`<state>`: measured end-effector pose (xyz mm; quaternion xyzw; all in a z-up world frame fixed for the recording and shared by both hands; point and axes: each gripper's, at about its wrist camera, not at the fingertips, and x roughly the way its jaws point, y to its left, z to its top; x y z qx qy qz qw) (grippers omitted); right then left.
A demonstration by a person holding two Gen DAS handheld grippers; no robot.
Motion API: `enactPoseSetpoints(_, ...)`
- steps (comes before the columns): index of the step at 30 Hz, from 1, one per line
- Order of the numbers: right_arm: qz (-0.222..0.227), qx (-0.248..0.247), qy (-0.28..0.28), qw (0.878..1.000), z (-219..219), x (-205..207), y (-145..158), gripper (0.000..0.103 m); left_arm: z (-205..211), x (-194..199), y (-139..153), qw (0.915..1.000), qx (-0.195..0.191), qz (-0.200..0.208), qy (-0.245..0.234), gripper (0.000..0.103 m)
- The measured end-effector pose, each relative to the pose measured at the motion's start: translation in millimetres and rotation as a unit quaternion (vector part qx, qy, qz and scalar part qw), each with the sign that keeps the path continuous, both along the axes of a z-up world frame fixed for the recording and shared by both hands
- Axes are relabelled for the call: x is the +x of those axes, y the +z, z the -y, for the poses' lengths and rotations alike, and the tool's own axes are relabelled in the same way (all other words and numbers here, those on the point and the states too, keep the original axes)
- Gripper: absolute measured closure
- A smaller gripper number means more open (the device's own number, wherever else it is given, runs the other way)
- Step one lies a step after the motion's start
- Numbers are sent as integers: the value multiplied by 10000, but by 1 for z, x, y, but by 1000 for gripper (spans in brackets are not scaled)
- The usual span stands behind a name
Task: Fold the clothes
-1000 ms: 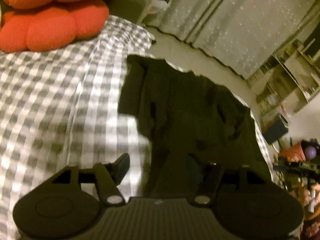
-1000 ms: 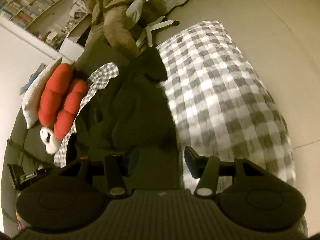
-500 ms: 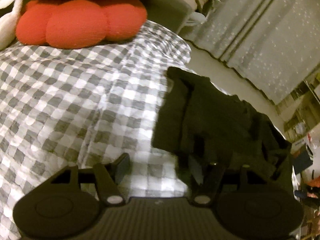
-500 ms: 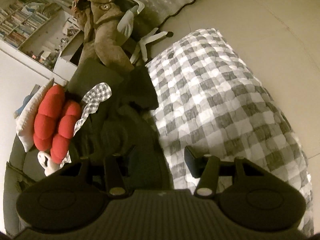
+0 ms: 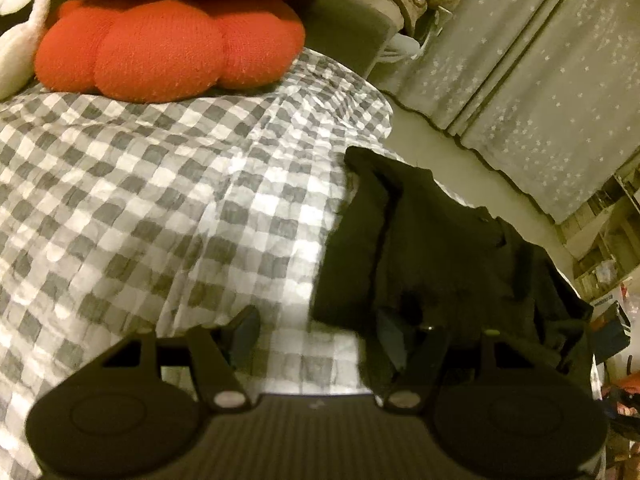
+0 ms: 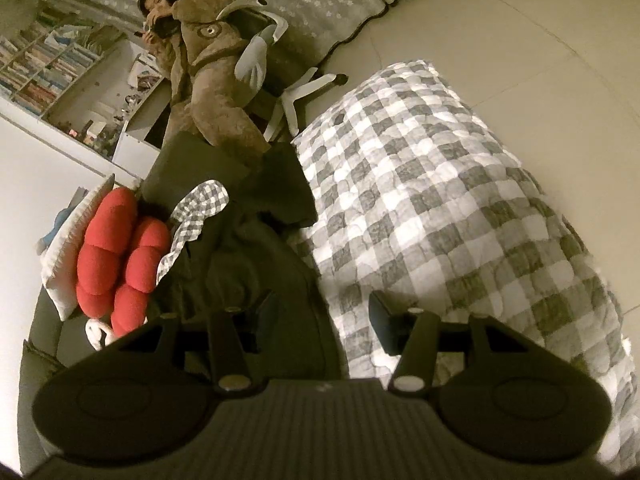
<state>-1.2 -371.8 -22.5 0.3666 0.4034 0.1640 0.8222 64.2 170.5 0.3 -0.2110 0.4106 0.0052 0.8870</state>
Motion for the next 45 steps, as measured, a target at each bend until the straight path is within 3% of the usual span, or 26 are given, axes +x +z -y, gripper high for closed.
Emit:
enactPoseSetpoints(6,-68,-34,-45,10000,-2,8,2,48,6,14,1,9998,177,-43,-56,42)
enactPoseSetpoints(11,-83,-4,-55,9999,-2,17,2,48,14,21,3,9989,449,-76,-143,55)
enactPoseSetpoints(18,-82,129,-75,9999,3,21,-1,48,21,22,4,9975,702,-60,-23,61)
enactPoseSetpoints(23,-104,299,-143,9994,8,20,-3,49,17,24,4,9983,584,-41,59,67)
enactPoseSetpoints(35,-70,216,-299,9993,4,35,0,54,9,26,3,9999,92,-21,119,70)
enactPoseSetpoints(42,-28,86,-437,9990,-4,56,-2,61,6,27,4,9998,-175,-12,91,70)
enactPoseSetpoints(45,111,-197,-343,9992,-12,64,0,62,5,29,2,9994,-332,-18,54,70)
